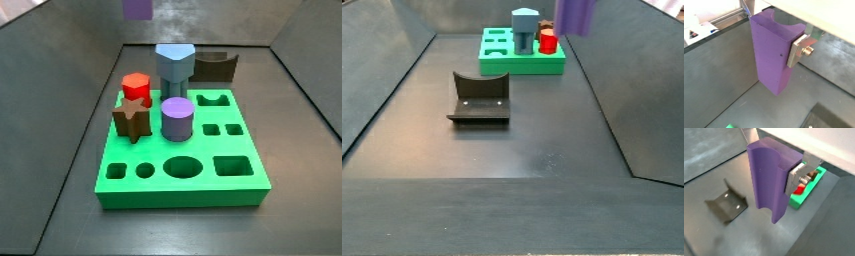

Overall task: Pick up the arch object. Move up. Rotate the arch object. Move to above the board. Insert the arch object.
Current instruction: Move to above the board, then insert the arch object.

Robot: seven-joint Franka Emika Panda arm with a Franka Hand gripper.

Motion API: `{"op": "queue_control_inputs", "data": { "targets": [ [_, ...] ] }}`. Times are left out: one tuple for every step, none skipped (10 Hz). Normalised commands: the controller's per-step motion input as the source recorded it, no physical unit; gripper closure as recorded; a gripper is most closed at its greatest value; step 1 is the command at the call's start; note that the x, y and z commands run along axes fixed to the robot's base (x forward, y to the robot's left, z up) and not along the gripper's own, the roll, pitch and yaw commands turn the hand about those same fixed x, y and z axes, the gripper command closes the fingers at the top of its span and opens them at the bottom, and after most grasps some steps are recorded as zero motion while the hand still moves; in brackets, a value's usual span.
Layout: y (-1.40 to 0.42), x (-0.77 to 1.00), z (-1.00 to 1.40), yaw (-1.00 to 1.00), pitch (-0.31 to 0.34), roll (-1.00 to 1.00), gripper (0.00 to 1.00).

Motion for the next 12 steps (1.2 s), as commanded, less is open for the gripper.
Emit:
{"op": "queue_control_inputs", "data": {
  "targets": [
    [-1.00,0.29,0.19,-0.01,0.131,0.02,1.00],
    [-1.00,0.30,0.19,0.00,0.128,0.00,1.00],
    [-1.00,0.31,0.19,0.01,0.122,0.00,1.00],
    [-1.00,0.31,0.20,0.00,0.121,0.00,1.00],
    [-1.00,0.33,0.20,0.01,0.118,0.01,1.00],
    [-1.00,0.35,0.20,0.01,0.120,0.00,1.00],
    [-1.00,0.36,0.21,0.01,0.128,0.00,1.00],
    [-1.00,0.38,0.22,0.01,0.128,0.01,1.00],
    [-0.75,0.31,0.16,0.02,0.126,0.02,1.00],
    [-0.39,0.20,0.09,0.01,0.121,0.04,1.00],
    [-0.21,0.14,0.06,0.01,0.107,0.05,1.00],
    [-0.03,0.00,0.00,0.00,0.000,0.00,1.00]
  ]
}}
